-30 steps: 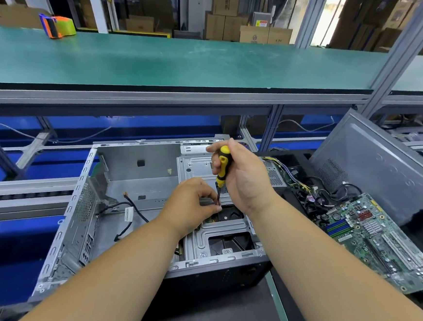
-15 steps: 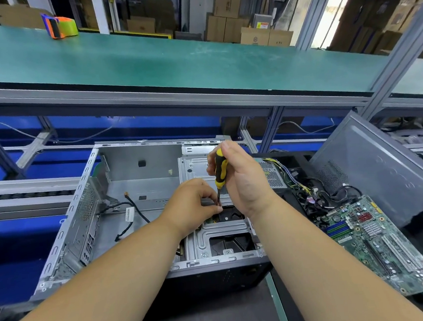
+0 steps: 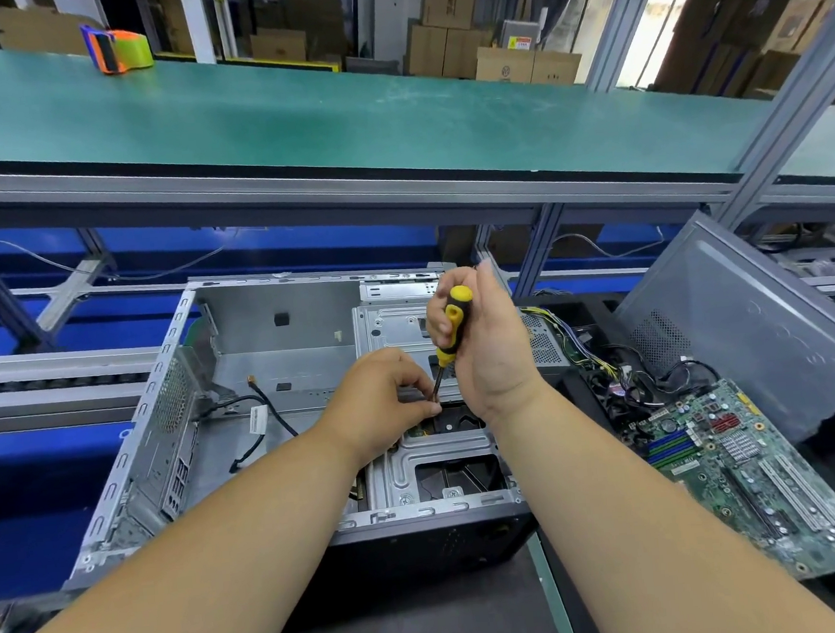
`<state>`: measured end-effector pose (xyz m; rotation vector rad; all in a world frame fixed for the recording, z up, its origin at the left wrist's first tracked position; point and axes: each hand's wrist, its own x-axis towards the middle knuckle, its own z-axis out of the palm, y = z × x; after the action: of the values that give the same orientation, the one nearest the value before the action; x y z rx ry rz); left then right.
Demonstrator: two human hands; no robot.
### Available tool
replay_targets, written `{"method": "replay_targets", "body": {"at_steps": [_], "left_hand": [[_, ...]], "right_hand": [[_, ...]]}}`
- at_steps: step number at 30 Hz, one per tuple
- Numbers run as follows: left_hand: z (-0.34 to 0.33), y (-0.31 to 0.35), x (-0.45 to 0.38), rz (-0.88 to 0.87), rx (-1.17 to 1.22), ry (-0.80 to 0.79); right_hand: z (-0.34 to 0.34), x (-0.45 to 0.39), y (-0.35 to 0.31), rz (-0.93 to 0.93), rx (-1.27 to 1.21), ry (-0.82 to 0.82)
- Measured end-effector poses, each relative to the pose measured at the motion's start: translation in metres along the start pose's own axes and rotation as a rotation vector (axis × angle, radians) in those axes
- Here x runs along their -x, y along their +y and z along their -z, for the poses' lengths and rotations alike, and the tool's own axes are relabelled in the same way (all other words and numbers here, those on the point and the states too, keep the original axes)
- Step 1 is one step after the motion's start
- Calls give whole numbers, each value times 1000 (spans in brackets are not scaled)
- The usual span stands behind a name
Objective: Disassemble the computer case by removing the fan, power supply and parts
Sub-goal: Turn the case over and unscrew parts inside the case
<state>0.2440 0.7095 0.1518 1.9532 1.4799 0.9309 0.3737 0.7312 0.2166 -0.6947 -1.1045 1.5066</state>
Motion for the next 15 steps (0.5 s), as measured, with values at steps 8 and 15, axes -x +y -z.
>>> {"method": "replay_targets", "body": {"at_steps": [8,15], "left_hand": [[0,-1,0,-4,-23,-3],[-1,-3,0,18,1,-3]], "right_hand": [[10,4,-10,-22,104,3],[8,6,-14,-45,73,13]]}}
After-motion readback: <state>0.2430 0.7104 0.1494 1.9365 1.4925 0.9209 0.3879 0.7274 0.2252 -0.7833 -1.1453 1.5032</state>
